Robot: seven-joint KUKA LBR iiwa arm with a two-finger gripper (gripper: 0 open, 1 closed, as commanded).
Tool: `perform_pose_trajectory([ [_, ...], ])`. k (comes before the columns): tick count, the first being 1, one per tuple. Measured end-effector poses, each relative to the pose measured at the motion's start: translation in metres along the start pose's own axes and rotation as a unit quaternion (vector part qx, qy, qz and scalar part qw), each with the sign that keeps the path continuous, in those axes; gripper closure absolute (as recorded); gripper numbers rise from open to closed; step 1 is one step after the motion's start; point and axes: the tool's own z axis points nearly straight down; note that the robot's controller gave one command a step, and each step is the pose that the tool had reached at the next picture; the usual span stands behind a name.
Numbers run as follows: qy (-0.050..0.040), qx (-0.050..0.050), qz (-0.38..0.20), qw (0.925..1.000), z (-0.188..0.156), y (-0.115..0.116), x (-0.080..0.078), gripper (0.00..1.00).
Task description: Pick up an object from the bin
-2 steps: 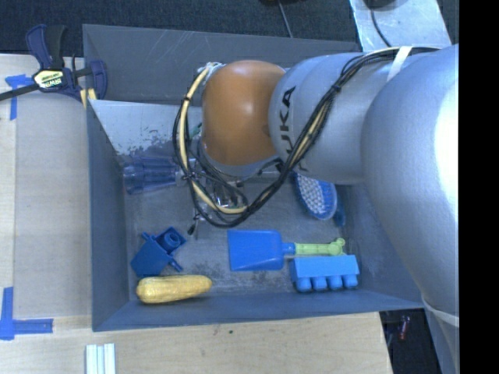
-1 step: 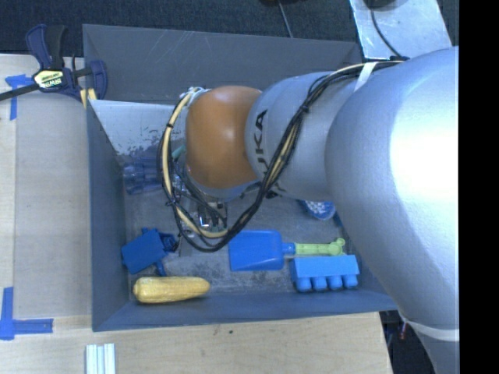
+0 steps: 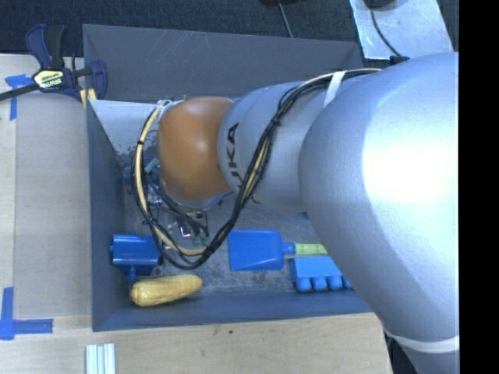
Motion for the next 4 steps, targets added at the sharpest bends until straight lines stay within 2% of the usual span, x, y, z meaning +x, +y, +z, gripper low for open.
perform_pose_trajectory([
  [1, -0.0131, -0.002, 0.020, 0.9997, 0.014, -0.004, 0.032, 0.00],
  [2, -0.0076, 0.000, 0.002, 1.0000, -0.005, -0.008, 0.003, 0.00],
  [3, -0.0114, -0.002, 0.031, 0.9995, -0.042, 0.013, 0.026, 0.00],
  [4, -0.0064, 0.001, -0.037, 0.9993, 0.009, -0.019, -0.003, 0.00],
])
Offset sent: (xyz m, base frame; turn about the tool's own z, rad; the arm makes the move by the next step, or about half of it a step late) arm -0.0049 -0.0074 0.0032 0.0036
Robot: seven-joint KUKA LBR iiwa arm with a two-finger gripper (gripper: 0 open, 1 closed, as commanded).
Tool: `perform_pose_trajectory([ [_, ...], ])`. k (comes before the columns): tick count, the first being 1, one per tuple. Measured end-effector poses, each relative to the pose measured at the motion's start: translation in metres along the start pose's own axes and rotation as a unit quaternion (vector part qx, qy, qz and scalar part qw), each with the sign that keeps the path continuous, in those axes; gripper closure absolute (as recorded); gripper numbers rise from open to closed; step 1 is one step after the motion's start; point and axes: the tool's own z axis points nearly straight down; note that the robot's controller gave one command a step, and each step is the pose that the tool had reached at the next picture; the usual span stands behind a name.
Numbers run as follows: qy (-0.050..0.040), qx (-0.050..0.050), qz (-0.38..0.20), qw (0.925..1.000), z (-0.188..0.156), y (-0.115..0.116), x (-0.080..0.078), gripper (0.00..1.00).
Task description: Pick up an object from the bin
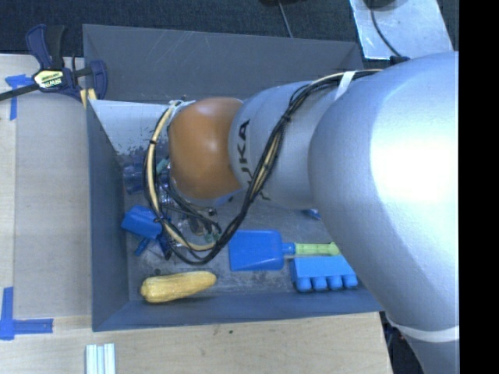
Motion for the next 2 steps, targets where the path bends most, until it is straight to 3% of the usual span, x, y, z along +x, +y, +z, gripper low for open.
perform_pose_trajectory([
  [1, -0.0080, -0.004, 0.073, 0.9973, -0.040, 0.027, 0.014, 0.00],
  [2, -0.0007, 0.001, 0.021, 0.9998, 0.008, -0.016, 0.000, 0.00],
])
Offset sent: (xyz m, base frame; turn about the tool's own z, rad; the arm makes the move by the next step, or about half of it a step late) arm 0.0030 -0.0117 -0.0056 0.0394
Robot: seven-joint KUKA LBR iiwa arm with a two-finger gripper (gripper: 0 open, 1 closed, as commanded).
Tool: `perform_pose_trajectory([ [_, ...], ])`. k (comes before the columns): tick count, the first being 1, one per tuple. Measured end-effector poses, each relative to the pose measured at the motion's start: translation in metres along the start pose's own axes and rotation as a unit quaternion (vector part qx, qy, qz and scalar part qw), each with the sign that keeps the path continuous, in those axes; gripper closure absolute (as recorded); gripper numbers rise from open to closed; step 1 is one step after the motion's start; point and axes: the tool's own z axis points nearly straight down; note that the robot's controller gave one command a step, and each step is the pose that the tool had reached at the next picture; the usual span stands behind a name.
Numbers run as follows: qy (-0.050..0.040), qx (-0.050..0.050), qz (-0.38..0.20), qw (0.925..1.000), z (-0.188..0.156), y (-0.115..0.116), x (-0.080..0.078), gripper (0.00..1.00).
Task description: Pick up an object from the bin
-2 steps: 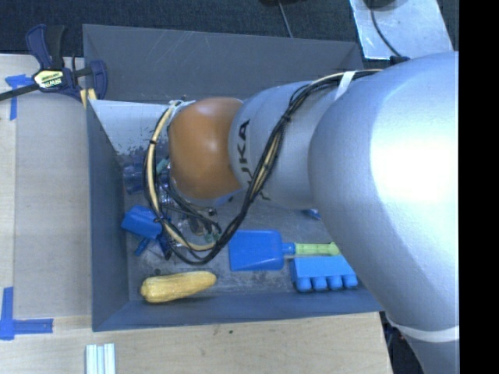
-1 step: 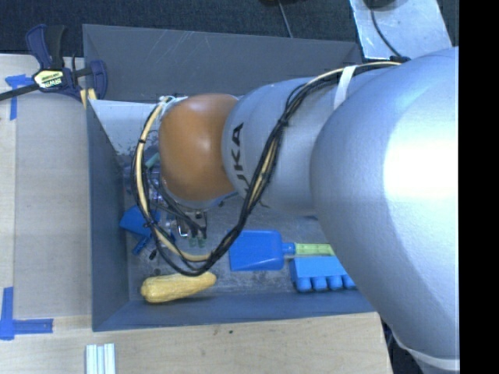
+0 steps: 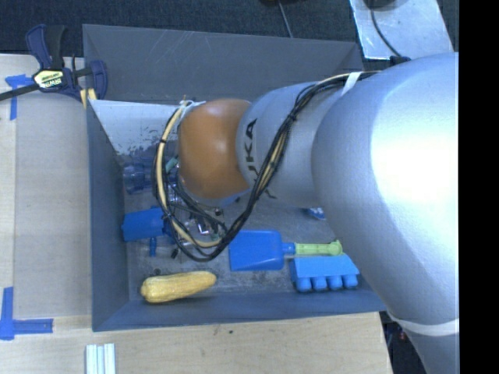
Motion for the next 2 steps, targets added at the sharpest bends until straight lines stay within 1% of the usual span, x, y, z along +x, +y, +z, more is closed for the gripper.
perform_pose_trajectory([
  [1, -0.0090, -0.002, 0.052, 0.9986, -0.0282, 0.0253, 0.0043, 1.00],
  [2, -0.0090, -0.002, 0.052, 0.9986, -0.0282, 0.0253, 0.0043, 1.00],
])
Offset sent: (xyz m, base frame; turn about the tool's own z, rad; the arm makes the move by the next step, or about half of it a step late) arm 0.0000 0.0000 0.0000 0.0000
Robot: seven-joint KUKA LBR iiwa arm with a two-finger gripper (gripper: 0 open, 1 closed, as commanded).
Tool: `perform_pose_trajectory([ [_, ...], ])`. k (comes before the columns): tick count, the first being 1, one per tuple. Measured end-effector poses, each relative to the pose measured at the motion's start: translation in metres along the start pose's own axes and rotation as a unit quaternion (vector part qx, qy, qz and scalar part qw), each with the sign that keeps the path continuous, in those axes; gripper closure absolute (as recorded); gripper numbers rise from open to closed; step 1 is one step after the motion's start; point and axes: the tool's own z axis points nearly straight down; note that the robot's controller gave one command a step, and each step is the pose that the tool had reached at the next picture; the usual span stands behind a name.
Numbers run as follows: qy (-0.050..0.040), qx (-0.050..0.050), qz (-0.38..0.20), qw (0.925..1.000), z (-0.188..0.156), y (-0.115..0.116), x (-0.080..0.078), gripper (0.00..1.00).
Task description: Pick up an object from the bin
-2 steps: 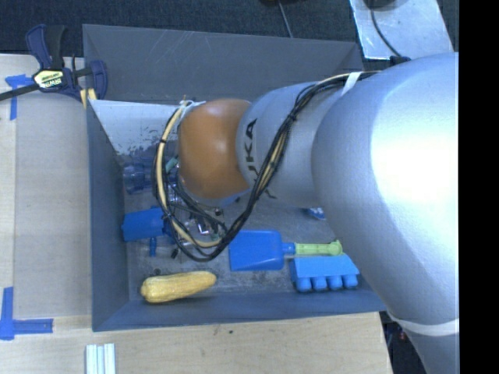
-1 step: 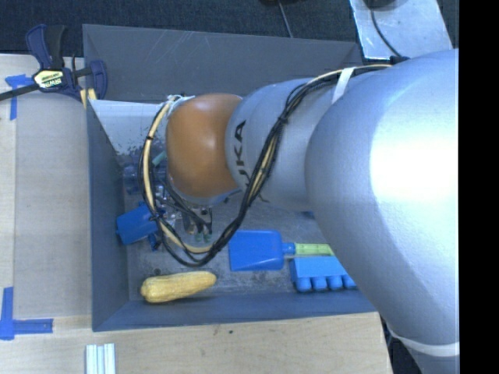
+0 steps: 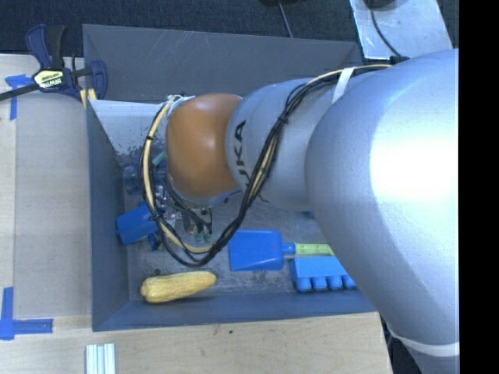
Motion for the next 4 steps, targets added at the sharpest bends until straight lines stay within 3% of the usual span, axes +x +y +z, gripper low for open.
perform_pose_trajectory([
  [1, -0.0015, 0.000, 0.004, 1.0000, 0.007, -0.003, -0.001, 1.00],
  [2, -0.0094, 0.012, -0.052, 0.9985, 0.015, 0.005, 0.032, 1.00],
  [3, -0.0062, 0.002, 0.025, 0.9997, 0.028, -0.023, 0.016, 1.00],
  [4, -0.0063, 0.009, -0.041, 0.9991, -0.054, 0.002, 0.011, 1.00],
])
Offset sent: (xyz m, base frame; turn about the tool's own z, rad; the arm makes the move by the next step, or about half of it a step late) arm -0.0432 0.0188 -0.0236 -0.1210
